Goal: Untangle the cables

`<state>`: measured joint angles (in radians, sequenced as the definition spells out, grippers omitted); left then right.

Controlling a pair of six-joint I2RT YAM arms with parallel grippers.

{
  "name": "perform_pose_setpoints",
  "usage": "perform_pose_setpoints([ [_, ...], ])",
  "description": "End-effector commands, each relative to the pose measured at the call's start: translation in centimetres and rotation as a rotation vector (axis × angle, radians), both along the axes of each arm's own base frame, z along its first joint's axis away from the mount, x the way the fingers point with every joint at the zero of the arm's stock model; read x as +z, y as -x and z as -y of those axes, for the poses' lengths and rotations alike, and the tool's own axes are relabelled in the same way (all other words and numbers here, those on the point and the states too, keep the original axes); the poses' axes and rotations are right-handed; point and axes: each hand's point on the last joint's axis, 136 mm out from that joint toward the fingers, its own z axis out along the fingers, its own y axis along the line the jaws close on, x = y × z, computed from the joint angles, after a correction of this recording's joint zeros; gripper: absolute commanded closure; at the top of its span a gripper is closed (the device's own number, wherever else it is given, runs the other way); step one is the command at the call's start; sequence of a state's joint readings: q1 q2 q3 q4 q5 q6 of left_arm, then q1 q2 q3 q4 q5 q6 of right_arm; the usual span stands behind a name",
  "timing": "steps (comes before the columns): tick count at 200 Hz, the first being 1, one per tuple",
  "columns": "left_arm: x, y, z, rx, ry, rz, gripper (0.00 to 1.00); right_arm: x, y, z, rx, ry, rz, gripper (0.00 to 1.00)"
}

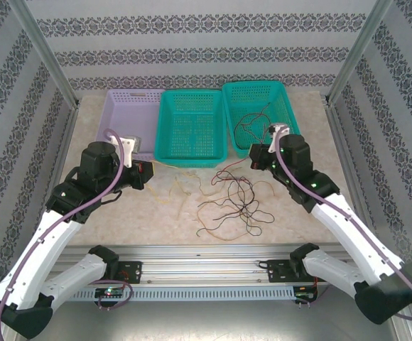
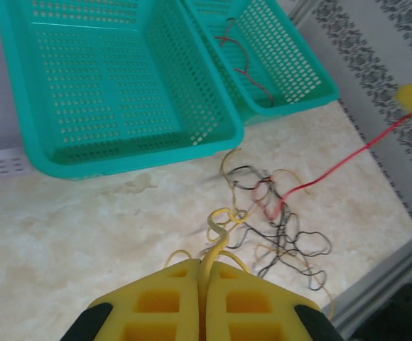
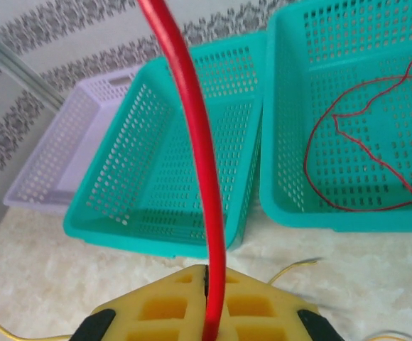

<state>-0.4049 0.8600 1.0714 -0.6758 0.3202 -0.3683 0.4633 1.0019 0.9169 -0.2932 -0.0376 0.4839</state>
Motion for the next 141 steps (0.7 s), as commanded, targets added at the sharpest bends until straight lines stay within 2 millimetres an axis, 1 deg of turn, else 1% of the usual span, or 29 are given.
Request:
perform_pose_setpoints([
  [1,2.2,0.1,1.7,-0.069,0.092,0.050,1.00,1.2,-0.3,-1.8,0.056,0.009,0.060,0.94],
  [11,2.6,0.2,2.0,-0.081,0.100,0.059,1.00,1.3,-0.3,-2.6,0.085,0.000,0.069,0.93],
  [21,2.7,0.2,2.1,-0.086,0.104,0.065,1.00,1.1,-0.4,-3.4,0.109,-0.015,0.072,0.90],
  [41,2.6,0.0,2.3,-0.093,0.110,0.062,1.00,0.6,-0.4,-5.1,0.177,-0.023,0.060,0.90],
  [45,2.5,-0.1,2.3,-0.093,0.110,0.061,1.00,0.5,-0.5,-5.3,0.180,-0.016,0.055,0.92],
  [53,2.5,-0.1,2.4,-0.092,0.109,0.060,1.00,0.3,-0.5,-5.6,0.184,0.000,0.053,0.99],
  [57,2.5,-0.2,2.3,-0.086,0.107,0.061,1.00,0.1,-0.6,-5.6,0.180,0.008,0.050,1.00],
  [77,2.9,-0.5,1.7,-0.051,0.092,0.081,1.00,0.4,-0.8,-5.2,0.151,0.019,0.059,1.00],
  [94,4.2,-0.7,1.3,-0.032,0.084,0.117,1.00,1.0,-0.8,-4.5,0.118,0.022,0.081,1.00],
  [115,6.7,-1.0,0.7,-0.001,0.091,0.185,1.00,0.8,-0.9,-2.6,0.030,0.065,0.083,1.00],
  [141,9.5,-1.7,0.5,0.020,0.094,0.254,1.00,0.6,-0.4,-1.3,-0.017,0.063,0.101,1.00],
])
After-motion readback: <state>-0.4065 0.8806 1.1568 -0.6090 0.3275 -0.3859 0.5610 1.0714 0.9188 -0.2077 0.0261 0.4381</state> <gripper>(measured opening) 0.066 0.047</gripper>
